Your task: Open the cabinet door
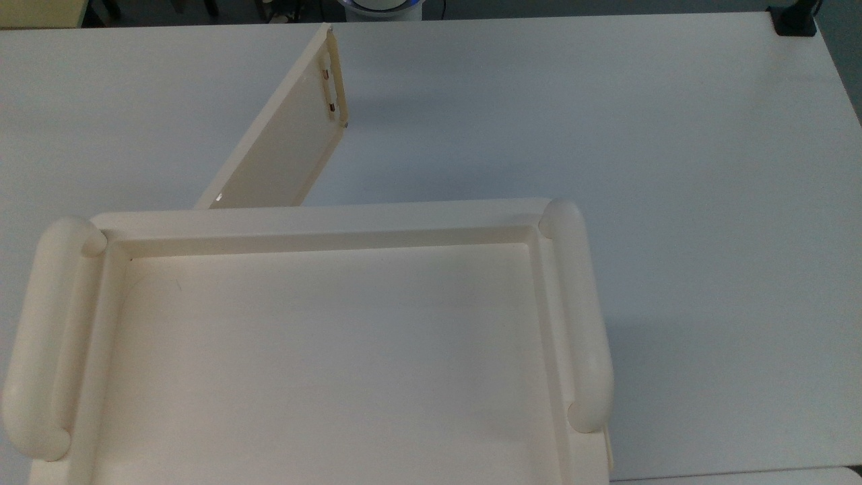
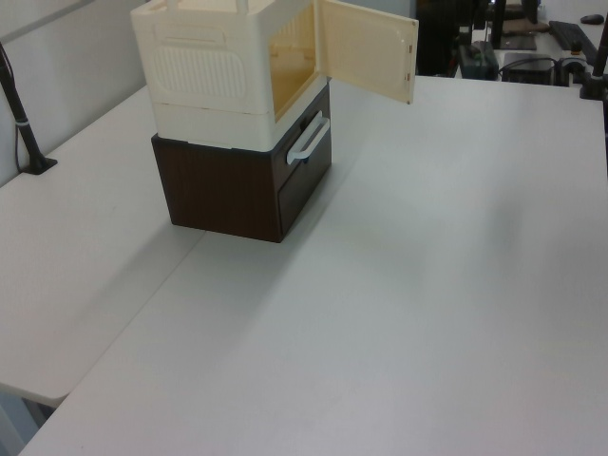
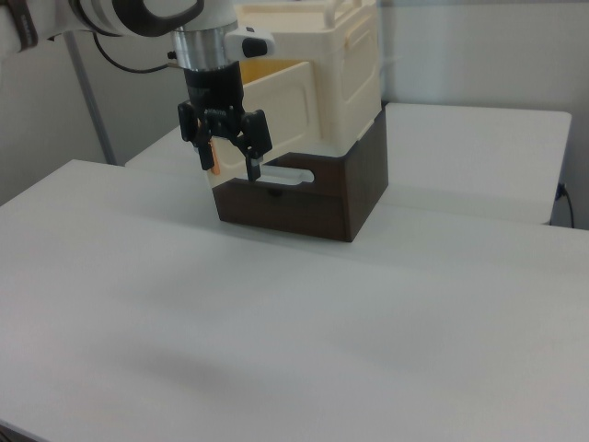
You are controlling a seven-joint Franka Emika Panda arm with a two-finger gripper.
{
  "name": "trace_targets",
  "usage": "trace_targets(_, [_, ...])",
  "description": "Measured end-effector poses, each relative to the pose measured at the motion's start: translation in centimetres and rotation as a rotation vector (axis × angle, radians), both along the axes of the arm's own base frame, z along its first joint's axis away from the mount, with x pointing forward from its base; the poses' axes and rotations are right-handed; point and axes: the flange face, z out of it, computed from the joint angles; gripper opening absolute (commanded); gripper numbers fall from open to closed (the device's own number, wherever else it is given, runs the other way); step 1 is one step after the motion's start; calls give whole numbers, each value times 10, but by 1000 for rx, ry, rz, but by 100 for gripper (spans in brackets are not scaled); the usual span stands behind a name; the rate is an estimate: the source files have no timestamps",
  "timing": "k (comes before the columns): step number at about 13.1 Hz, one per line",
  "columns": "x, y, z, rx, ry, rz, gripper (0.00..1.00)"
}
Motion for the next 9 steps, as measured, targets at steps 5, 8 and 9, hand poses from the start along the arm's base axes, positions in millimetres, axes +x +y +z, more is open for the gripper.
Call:
trace_targets(5, [-1,0,-1,1,2,-8,100])
trace_targets(8, [0,0,-2,0,4,-20,100])
trace_targets(9, [0,1,-2,0,5,-22,100])
